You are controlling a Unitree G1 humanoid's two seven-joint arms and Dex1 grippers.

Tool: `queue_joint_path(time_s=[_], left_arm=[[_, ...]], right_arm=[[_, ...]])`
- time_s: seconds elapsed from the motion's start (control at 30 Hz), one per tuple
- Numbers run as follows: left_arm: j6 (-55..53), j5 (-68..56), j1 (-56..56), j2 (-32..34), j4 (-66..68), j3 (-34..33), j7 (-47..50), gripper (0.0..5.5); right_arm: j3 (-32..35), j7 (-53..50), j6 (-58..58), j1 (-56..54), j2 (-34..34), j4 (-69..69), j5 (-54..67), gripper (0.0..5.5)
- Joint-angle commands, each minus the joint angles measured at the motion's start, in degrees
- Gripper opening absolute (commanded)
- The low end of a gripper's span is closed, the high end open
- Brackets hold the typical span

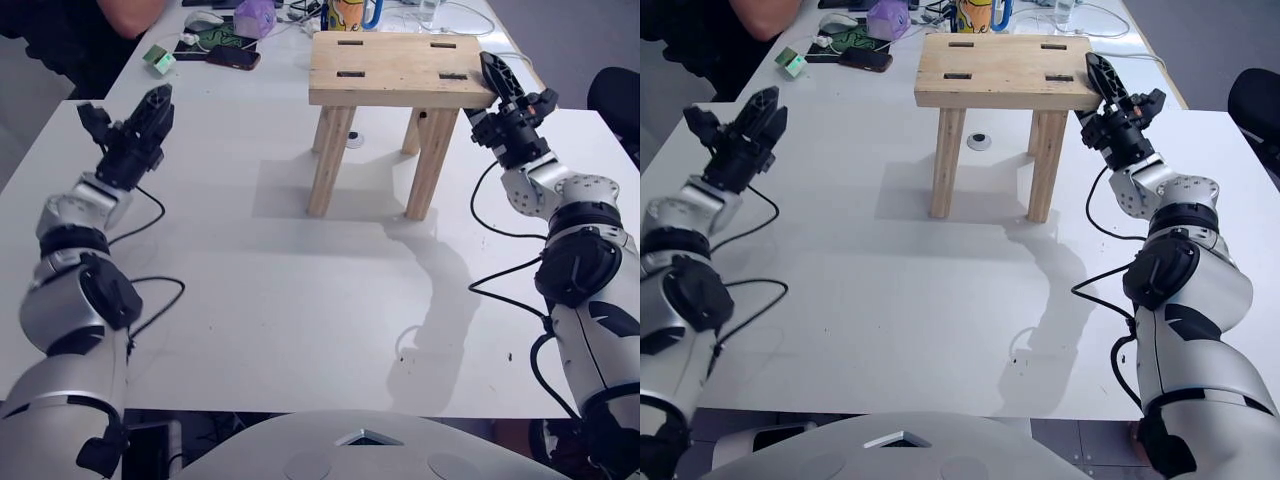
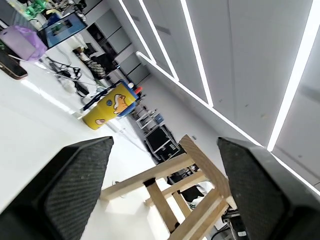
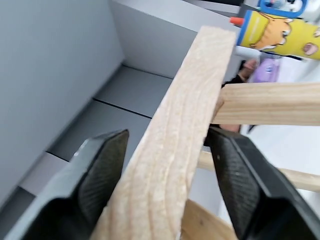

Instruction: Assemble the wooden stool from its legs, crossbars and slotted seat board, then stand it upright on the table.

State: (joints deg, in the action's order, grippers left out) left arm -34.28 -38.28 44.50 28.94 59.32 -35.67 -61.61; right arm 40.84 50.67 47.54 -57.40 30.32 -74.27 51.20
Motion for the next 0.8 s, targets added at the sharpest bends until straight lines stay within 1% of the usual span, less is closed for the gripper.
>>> queue_joint_path(time_s=[0.03,0.07,0.1,0.17,0.27,0.33,0.4,0.43,0.5,0.57,0.6,0.63,0.7,0.73,0.8], left_arm=[[-5.02,-5.79,-9.62,-7.34,-15.07,-1.82,5.06,3.85],[-5.85,-6.54,-10.99,-8.31,-17.09,-1.79,6.20,3.85],[-6.37,-7.03,-12.25,-9.01,-18.79,-1.69,7.41,3.87],[-7.51,-8.13,-14.30,-9.68,-20.40,-2.00,8.98,3.87],[-7.48,-8.76,-16.36,-10.22,-21.46,-2.03,10.56,3.87],[-7.01,-8.95,-16.91,-10.57,-21.67,-1.92,11.43,3.87],[-6.29,-8.94,-17.66,-10.89,-22.48,-1.46,11.92,3.87],[-5.61,-8.65,-17.89,-11.07,-22.64,-1.17,12.16,3.87],[-4.65,-8.80,-18.34,-11.50,-23.34,-1.07,12.62,3.87],[-3.48,-8.55,-18.93,-12.00,-24.92,-0.42,13.31,3.87],[-3.01,-8.41,-19.28,-12.34,-25.92,0.09,13.59,3.87],[-2.68,-8.30,-19.43,-12.73,-26.84,0.55,13.94,3.87],[-2.24,-8.24,-19.23,-13.24,-27.77,1.20,14.61,3.87],[-2.01,-8.34,-19.11,-13.35,-28.09,1.33,15.00,3.87],[-1.90,-8.72,-19.22,-13.54,-29.44,1.75,15.94,3.87]], right_arm=[[4.02,3.83,0.93,5.63,-2.99,0.16,2.26,2.87],[4.82,5.35,2.47,5.59,-3.22,0.64,3.31,2.87],[4.71,6.94,3.22,5.49,-3.52,1.42,3.36,3.09],[4.76,8.65,4.80,4.25,-3.93,2.69,3.76,3.33],[3.55,9.85,6.30,0.83,-3.67,5.34,3.00,3.33],[2.49,8.36,6.63,-2.62,-2.86,7.94,2.58,3.33],[2.20,4.55,6.37,-6.59,-2.35,11.14,2.56,3.33],[1.79,1.07,5.89,-8.24,-2.36,12.84,1.95,3.33],[-1.10,-2.74,6.56,-9.05,-3.44,18.24,0.27,3.33],[-2.40,-12.64,4.09,-8.18,-5.62,18.42,-2.74,3.33],[-3.78,-18.31,1.38,-6.20,-6.55,17.28,-5.81,3.33],[-3.40,-23.10,-0.89,-3.83,-7.06,15.03,-7.14,3.33],[-3.47,-27.73,-3.98,1.92,-7.72,12.75,-8.88,3.33],[-2.11,-30.27,-6.12,4.20,-7.92,11.24,-8.41,3.33],[-2.60,-31.97,-9.13,8.88,-8.06,9.66,-10.14,3.33]])
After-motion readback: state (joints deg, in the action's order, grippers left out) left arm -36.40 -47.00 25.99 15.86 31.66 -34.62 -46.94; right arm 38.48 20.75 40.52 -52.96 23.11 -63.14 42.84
